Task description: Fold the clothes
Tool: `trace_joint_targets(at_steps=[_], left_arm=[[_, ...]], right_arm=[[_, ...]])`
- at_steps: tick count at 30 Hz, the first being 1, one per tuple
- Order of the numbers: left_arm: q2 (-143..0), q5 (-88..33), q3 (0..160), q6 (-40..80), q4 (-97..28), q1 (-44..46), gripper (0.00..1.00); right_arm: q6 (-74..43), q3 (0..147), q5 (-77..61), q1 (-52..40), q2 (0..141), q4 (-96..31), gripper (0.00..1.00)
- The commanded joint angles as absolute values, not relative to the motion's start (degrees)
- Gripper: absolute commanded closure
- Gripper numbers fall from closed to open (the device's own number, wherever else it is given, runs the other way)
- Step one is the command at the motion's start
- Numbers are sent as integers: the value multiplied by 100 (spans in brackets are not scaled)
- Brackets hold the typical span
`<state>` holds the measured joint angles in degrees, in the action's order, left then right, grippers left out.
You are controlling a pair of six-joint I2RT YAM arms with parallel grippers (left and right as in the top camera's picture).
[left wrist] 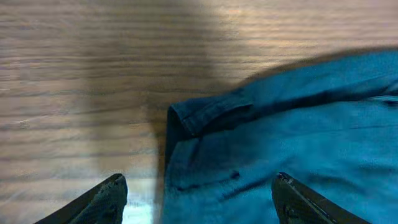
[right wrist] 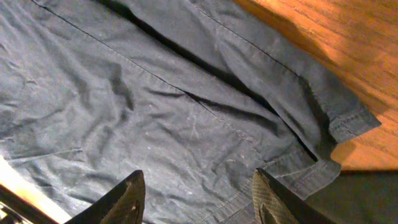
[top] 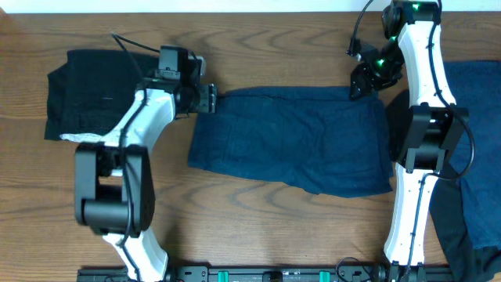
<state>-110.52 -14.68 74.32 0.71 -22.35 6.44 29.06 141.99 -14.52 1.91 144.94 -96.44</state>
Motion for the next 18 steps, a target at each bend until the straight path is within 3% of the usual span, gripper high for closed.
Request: trace_joint_targets(at_steps=[1, 18], left_arm=[[-11238, -1389, 7415, -231, -2086, 648, 23], [-11448, -2053, 7260, -639, -2128, 657, 23]], right_arm=[[2987, 14178, -1570, 176, 14562, -9642, 46], [2987, 14173, -1761, 176, 14562, -9601, 43]])
